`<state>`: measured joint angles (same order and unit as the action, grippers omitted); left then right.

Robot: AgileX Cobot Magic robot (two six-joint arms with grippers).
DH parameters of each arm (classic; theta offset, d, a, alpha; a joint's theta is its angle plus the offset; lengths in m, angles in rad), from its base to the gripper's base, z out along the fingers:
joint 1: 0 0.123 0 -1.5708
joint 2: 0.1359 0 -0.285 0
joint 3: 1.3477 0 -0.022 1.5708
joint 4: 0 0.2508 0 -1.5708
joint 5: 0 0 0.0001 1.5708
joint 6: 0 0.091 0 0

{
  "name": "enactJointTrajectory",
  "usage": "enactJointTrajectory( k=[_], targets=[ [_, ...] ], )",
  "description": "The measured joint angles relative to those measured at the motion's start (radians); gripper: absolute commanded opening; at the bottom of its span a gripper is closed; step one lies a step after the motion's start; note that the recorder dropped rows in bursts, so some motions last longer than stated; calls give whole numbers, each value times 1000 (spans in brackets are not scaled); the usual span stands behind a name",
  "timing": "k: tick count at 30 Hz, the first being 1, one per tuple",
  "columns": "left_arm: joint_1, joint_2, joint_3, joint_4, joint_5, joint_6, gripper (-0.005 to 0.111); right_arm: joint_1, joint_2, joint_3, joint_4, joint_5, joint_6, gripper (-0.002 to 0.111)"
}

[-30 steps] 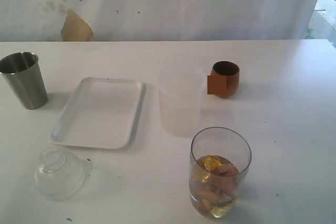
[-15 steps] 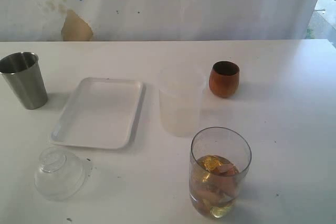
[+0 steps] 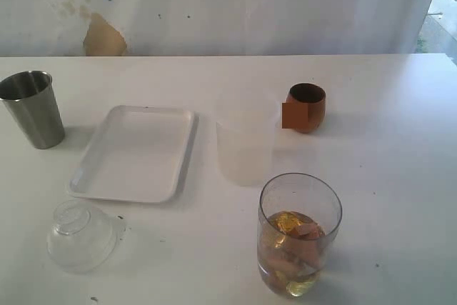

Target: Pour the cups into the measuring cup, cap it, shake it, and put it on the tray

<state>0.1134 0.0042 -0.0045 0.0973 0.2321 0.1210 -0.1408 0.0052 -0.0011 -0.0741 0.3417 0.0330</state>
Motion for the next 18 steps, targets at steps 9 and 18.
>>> enactJointTrajectory(
  k=[9,18],
  targets=[
    [0,0,0,249,-7,294,0,0,0,0,0,0,0,0],
    [0,0,0,392,-369,398,0,0,0,0,0,0,1,0]
  ],
)
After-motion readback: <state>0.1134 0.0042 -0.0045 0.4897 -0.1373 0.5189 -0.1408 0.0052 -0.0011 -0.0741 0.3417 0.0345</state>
